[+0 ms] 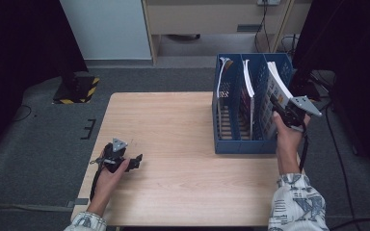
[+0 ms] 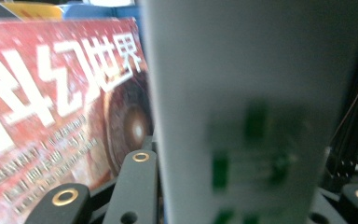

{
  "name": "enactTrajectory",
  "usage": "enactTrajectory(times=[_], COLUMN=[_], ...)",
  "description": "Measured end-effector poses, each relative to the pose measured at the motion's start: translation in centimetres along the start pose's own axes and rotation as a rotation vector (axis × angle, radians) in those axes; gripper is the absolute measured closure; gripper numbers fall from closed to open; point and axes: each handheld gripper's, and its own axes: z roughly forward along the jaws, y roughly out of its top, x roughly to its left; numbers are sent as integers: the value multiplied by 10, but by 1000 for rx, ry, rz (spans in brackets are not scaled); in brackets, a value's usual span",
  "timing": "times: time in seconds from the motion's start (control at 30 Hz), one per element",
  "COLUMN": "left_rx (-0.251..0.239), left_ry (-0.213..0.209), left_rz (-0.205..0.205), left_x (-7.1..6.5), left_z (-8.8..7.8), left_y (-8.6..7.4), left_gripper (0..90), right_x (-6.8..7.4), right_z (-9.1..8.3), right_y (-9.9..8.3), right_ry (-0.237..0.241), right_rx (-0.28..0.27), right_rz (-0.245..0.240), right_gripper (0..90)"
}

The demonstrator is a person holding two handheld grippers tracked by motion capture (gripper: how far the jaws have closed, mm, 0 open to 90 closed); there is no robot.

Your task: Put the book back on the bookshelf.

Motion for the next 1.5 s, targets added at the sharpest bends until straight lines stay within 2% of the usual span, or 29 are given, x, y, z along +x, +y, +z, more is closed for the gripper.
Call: enactTrajectory(times=[0.13,0.3,0.33,0.43,0.47,0.6,0.7,0.77,0.8,0.87,1.0,1.1,1.17,1.33,1.5], left_rx=[2,30,36,34,32,30,32,32,28,24,16,13,13,10,2], left_ry=[-2,-24,-28,-29,-29,-26,-26,-28,-29,-30,-28,-34,-36,-36,-37], left_rz=[1,11,16,19,19,15,12,10,10,10,3,0,0,-4,-19], left_x=[-1,-1,-3,-4,-4,-3,-2,-3,-3,-3,-3,-3,-3,-3,-1], left_z=[0,3,4,4,4,3,3,4,3,3,2,2,2,3,2], left_y=[0,-1,-2,-1,-1,-1,-2,-2,-1,-1,-1,0,0,1,1], left_gripper=[74,74,75,75,75,74,74,74,74,74,74,74,74,73,62], right_x=[3,0,0,2,4,5,4,5,6,5,2,-3,-4,-4,-3], right_z=[0,1,0,-1,-1,-1,0,0,1,1,2,5,5,11,16], right_y=[4,4,6,9,12,14,17,18,19,19,22,26,28,36,31], right_ry=[20,50,58,54,43,28,20,16,-8,-17,-26,-56,-60,-89,-105], right_rx=[1,-11,-31,-39,-28,-17,1,4,1,0,-3,-16,-22,-50,-25], right_rz=[-27,8,24,8,-29,-48,-15,-14,-19,-18,-11,1,4,-42,-65], right_gripper=[716,703,700,707,719,728,730,730,732,732,734,735,735,735,734])
